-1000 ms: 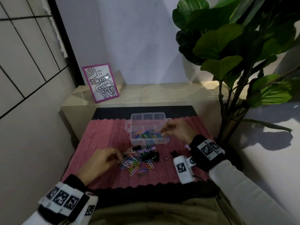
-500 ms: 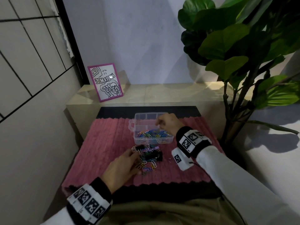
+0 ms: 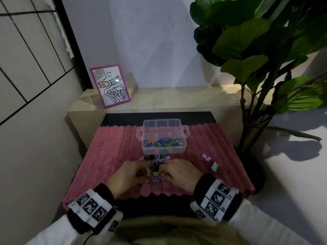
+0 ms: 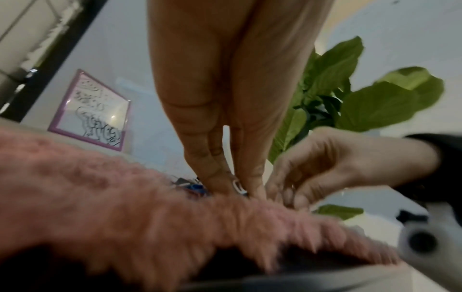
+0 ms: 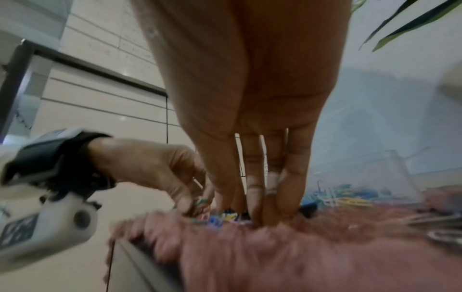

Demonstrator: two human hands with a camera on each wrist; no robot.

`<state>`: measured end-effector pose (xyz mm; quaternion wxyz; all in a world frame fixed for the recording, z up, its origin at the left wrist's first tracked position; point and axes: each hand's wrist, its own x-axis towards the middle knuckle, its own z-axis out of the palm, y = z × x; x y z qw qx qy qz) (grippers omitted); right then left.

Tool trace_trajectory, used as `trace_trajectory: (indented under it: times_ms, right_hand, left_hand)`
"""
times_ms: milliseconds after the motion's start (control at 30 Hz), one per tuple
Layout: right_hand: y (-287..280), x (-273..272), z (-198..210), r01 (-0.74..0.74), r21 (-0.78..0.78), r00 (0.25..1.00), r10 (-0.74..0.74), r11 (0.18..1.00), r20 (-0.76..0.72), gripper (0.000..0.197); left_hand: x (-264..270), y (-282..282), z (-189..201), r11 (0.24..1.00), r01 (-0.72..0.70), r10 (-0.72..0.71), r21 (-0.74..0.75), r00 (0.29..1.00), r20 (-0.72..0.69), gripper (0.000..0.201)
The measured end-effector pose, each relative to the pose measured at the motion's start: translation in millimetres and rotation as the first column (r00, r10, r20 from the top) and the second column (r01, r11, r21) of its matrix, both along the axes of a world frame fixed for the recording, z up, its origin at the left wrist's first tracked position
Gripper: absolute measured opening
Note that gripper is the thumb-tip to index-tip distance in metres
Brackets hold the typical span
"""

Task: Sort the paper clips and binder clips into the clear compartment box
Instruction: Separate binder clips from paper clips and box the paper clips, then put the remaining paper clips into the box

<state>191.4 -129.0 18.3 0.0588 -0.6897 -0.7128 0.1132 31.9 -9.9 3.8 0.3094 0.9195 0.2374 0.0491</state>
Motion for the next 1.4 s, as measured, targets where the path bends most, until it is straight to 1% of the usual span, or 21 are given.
trace_trajectory:
  times_ms: [100,200,300,400,467,500,567,633,667,733,767,833,867,933,1033,1133,1200,1233,1300,1367,1400]
  right_hand:
    - [0,-9,-9,0.003,-0.015,0.997,-0.001,1.000,0.079,0.024]
    - [0,-13,-12,0.013,0.006,0.995,-0.013,1.000,0.098,0.020]
    - [0,-10,-14,0.051,0.033,0.998,-0.052,0.998,0.025,0.018]
    - [-2,-3,-17,0.071,0.035,0.996,-0.069,0.997,-0.049,0.018]
    - [-4,1,-19,0.087,0.058,0.991,-0.080,0.995,-0.104,0.017]
    - [-5,3,-21,0.102,0.068,0.985,-0.091,0.992,-0.145,0.016]
    - [-6,8,-21,0.152,0.073,0.960,-0.129,0.986,-0.248,0.014]
    - [-8,14,-19,0.216,0.053,0.902,-0.179,0.975,-0.394,0.013]
    - [-10,17,-16,0.252,0.037,0.860,-0.206,0.967,-0.467,0.012]
    - [-13,26,-10,0.317,-0.006,0.767,-0.260,0.948,-0.586,0.013]
    - [-13,32,-6,0.335,-0.020,0.735,-0.275,0.942,-0.620,0.016]
    - [-10,44,3,0.361,-0.007,0.708,-0.279,0.933,-0.649,0.025]
    - [-5,51,7,0.380,0.010,0.702,-0.281,0.925,-0.655,0.026]
    - [9,62,14,0.428,0.045,0.698,-0.299,0.903,-0.651,0.017]
    - [36,69,26,0.455,0.097,0.707,-0.292,0.885,-0.644,0.010]
    - [57,64,33,0.438,0.124,0.805,-0.326,0.891,-0.496,0.014]
    - [62,56,30,0.374,0.146,0.885,-0.306,0.916,-0.352,0.023]
    - [61,50,27,0.328,0.159,0.915,-0.272,0.931,-0.299,0.026]
    - [54,38,22,0.215,0.147,0.953,-0.175,0.965,-0.248,0.023]
    - [46,28,18,0.085,0.088,0.989,-0.073,0.992,-0.129,0.018]
    - [42,26,16,0.039,0.057,0.997,-0.035,0.998,-0.062,0.020]
  left_hand:
    - [-1,7,8,0.984,-0.024,0.023,-0.174,1.000,-0.007,0.014]
    - [-3,19,15,0.938,-0.007,0.016,-0.347,1.000,0.023,0.017]
    - [2,35,28,0.917,-0.020,0.042,-0.399,0.998,0.048,0.014]
    - [12,48,44,0.903,-0.079,0.128,-0.422,0.988,0.090,0.017]
    - [23,53,53,0.914,-0.085,0.138,-0.396,0.985,0.107,0.017]
    - [30,55,55,0.931,-0.085,0.131,-0.355,0.986,0.106,0.016]
    - [45,59,59,0.972,-0.084,0.106,-0.221,0.990,0.090,0.014]
    - [61,64,60,0.993,-0.089,0.095,-0.074,0.993,0.074,0.014]
    - [68,67,59,0.995,-0.097,0.099,-0.035,0.993,0.062,0.015]
    - [80,72,56,0.994,-0.106,0.106,-0.008,0.994,0.021,0.016]
    - [83,74,54,0.995,-0.105,0.105,0.001,0.995,0.000,0.015]
    - [84,75,50,0.994,-0.109,0.109,0.006,0.994,-0.010,0.015]
    - [81,74,49,0.993,-0.118,0.118,0.004,0.993,0.005,0.015]
    - [72,71,48,0.992,-0.130,0.129,0.009,0.991,0.046,0.014]
    - [51,65,50,0.994,-0.091,0.087,0.058,0.994,0.065,0.016]
    - [30,56,48,0.992,-0.087,0.085,0.091,0.996,0.030,0.020]
    - [16,48,43,0.988,-0.094,0.094,0.120,0.996,0.008,0.025]
    - [10,43,40,0.989,-0.089,0.090,0.118,0.996,-0.004,0.025]
    - [-1,36,33,0.994,-0.071,0.074,0.086,0.997,-0.027,0.023]
    - [-9,30,26,0.998,-0.046,0.049,0.048,0.997,-0.052,0.023]
    - [-11,29,23,0.999,-0.039,0.041,0.031,0.998,-0.058,0.024]
